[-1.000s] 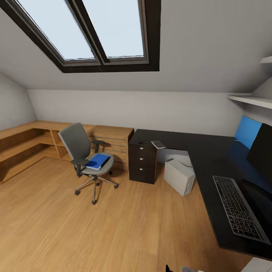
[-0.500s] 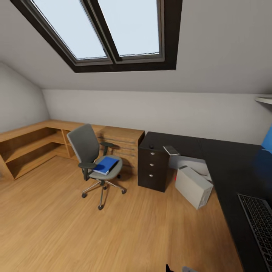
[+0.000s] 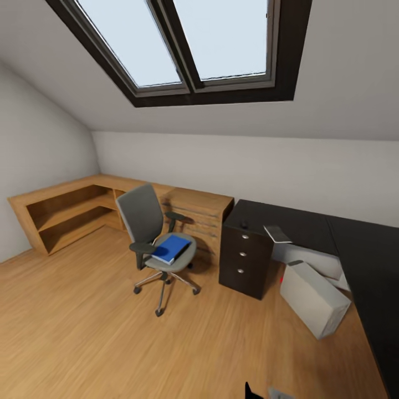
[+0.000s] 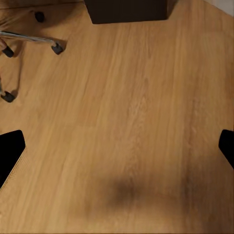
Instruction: In the bedroom, organize the workspace by keeping the computer under the desk, ensuring the monitor is on the desk, placing the keyboard on the desk next to the monitor, placing the mouse on the desk next to the keyboard, moving the folder from the swivel chair onto the desk next to the mouse, stacking the notebook on top of the folder with the pen on top of the notebook, and positioning the swivel chair next to the desk.
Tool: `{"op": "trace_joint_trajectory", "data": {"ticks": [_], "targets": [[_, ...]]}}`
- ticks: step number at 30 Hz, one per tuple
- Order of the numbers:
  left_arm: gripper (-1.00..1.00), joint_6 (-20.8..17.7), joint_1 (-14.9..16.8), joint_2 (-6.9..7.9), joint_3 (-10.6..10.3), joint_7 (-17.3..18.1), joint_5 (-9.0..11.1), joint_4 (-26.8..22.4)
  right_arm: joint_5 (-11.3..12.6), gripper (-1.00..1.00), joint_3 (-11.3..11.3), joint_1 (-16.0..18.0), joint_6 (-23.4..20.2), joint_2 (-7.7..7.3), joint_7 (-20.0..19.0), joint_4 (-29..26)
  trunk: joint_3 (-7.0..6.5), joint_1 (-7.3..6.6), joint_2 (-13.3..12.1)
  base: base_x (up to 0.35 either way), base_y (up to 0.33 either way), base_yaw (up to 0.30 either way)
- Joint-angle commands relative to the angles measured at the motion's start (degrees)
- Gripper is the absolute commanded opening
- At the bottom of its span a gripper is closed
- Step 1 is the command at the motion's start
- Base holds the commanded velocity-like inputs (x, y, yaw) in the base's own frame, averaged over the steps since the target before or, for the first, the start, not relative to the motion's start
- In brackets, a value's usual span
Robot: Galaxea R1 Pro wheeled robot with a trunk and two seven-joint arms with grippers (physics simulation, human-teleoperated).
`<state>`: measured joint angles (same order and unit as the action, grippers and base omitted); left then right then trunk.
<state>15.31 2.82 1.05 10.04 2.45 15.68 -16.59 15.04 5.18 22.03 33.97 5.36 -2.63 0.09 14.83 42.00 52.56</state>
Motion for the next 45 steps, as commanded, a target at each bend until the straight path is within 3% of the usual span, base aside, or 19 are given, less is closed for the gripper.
{"op": "trace_joint_trajectory", "data": {"ticks": [1, 11, 26, 31, 35, 36, 38, 39, 43, 45], "targets": [[1.00, 0.15, 0.06, 0.00, -0.02, 0.26, 0.58, 0.07, 0.06, 1.00, 0.45, 0.03, 0.48, 0.01, -0.27, 0.06, 0.03, 0.04, 0.04, 0.323, -0.136, 0.269], [1.00, 0.15, 0.06, 0.00, -0.02, 0.27, 0.57, 0.07, 0.08, 1.00, 0.46, 0.03, 1.09, -0.08, -0.27, 0.09, -0.31, 0.04, 0.04, 0.322, -0.134, 0.242], [1.00, 0.19, 0.07, 0.00, -0.02, 0.27, 0.50, 0.68, -0.01, 1.00, 0.43, 0.03, 1.10, -0.52, -0.43, 0.05, -0.36, 0.04, 0.04, 0.332, -0.017, 0.021], [1.00, 2.03, 0.08, 0.00, -0.07, 0.27, 0.50, 2.08, -2.15, 1.00, -1.26, 0.29, -0.92, -2.62, 0.03, -3.39, -0.36, 0.04, 0.04, 0.334, 0.000, 0.000], [1.00, 2.25, 0.08, 0.00, -0.09, 0.27, 0.50, 2.15, -4.64, 1.00, -1.47, 0.51, -10.55, -3.05, 2.38, -10.51, -0.36, 0.04, 0.04, 0.334, 0.000, 0.000], [1.00, 2.29, 0.08, 0.00, -0.08, 0.27, 0.50, 2.16, -6.00, 1.00, -1.51, 0.56, -16.58, -3.22, 4.18, -14.94, -0.36, 0.04, 0.04, 0.334, 0.000, 0.000], [1.00, 2.31, 0.08, 0.00, -0.06, 0.27, 0.50, 2.17, -7.46, 1.00, -1.50, 0.61, -23.25, -3.40, 6.17, -19.89, -0.36, 0.04, 0.04, 0.334, 0.000, 0.000], [1.00, 2.32, 0.06, 0.00, -0.05, 0.27, 0.50, 2.17, -8.82, 1.00, -1.50, 0.65, -30.07, -3.54, 8.15, -24.93, -0.36, 0.04, 0.04, 0.334, 0.000, 0.000], [1.00, 2.34, 0.06, 0.00, -0.04, 0.27, 0.50, 2.18, -10.52, 1.00, -1.49, 1.24, -41.40, -3.83, 10.93, -34.11, -0.36, 0.04, 0.04, 0.334, 0.000, 0.000], [1.00, 2.35, 0.07, 0.00, -0.03, 0.27, 0.54, 2.18, -11.22, 1.00, -1.49, 3.77, -48.49, -4.26, 12.28, -39.94, -0.36, 0.04, 0.04, 0.334, 0.000, 0.000]]}}
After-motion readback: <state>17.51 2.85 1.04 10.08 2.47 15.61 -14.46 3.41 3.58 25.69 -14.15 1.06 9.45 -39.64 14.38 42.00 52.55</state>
